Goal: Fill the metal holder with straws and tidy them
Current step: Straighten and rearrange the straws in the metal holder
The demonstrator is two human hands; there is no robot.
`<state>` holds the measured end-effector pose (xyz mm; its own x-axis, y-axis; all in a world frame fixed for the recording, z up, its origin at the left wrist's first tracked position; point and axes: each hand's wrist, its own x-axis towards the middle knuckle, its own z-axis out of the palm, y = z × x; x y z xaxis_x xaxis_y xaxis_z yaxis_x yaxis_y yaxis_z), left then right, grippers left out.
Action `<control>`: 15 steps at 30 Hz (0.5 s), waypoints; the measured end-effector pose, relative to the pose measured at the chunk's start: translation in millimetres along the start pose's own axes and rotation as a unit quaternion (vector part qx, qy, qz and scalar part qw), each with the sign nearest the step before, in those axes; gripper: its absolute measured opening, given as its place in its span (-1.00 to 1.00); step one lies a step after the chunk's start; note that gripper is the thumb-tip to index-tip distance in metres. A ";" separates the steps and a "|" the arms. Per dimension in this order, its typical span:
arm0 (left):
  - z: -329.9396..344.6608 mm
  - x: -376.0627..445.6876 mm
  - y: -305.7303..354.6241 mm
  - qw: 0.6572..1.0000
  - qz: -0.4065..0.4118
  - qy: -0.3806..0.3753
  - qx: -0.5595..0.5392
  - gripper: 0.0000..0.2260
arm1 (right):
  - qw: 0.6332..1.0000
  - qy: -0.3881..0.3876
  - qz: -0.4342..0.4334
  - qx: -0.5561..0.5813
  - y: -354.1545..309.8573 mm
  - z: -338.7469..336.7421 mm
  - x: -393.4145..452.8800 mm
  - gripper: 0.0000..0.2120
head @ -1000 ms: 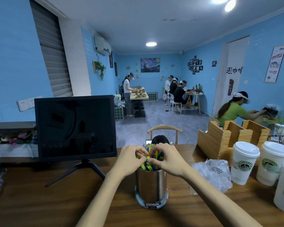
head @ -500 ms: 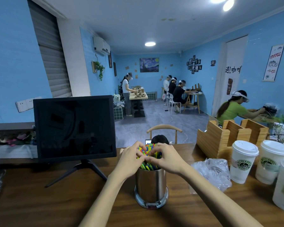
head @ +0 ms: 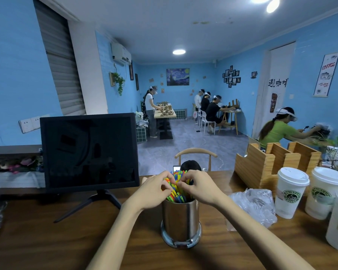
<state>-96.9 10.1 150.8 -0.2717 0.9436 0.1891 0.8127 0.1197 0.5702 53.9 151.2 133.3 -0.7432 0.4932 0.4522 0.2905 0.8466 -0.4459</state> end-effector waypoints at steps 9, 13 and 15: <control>5.2 -2.2 -4.6 0.998 0.038 0.057 -0.007 -0.92 | 1.000 -0.007 -0.001 0.014 1.6 -0.9 -2.9 -0.77; 3.9 -3.8 -1.4 0.996 0.053 0.063 0.020 -0.92 | 1.000 -0.006 0.000 0.014 0.8 -1.0 -3.7 -0.75; 7.6 -4.0 -0.5 0.995 0.048 0.072 0.051 -0.89 | 1.000 -0.005 0.000 0.016 0.2 -0.9 -4.3 -0.76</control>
<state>-92.4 8.6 143.6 -0.2557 0.8988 0.3560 0.8842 0.0686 0.4620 57.7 149.5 131.9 -0.7496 0.4904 0.4445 0.2710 0.8401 -0.4699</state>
